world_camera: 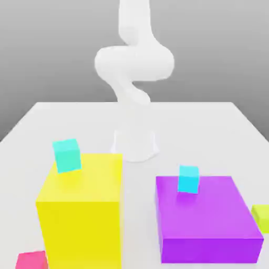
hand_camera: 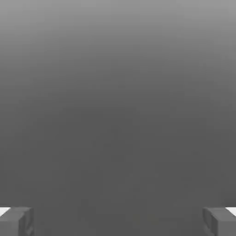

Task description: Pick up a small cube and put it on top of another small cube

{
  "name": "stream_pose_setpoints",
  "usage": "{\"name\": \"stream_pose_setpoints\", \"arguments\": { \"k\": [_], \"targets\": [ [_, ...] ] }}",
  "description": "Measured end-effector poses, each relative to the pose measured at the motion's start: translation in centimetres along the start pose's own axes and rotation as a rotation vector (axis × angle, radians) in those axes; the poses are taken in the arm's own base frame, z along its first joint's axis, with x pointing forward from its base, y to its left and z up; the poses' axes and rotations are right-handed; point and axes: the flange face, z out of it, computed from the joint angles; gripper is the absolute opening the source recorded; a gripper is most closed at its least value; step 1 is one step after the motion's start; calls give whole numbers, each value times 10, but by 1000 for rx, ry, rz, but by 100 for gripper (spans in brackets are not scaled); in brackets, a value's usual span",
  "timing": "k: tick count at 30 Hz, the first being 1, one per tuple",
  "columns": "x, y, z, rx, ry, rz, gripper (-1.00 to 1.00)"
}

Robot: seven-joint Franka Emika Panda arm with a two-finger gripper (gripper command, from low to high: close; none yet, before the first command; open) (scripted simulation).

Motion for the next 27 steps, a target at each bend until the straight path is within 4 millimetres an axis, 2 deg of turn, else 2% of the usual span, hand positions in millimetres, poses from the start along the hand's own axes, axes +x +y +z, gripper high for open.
{"name": "stream_pose_setpoints", "arguments": {
  "k": [4, 8, 13, 17, 20, 27],
  "targets": [
    [-34, -28, 78, -14, -132, -192, 0],
    [-83, -50, 147, -23, -255, -383, 0],
    [-163, -67, 224, -28, -403, -628, 0],
    [-241, -72, 274, -24, -519, -837, 0],
    [-308, -69, 303, -14, -605, -1006, 0],
    [-432, -22, 365, -21, -779, -1325, 0]
  ]
}}
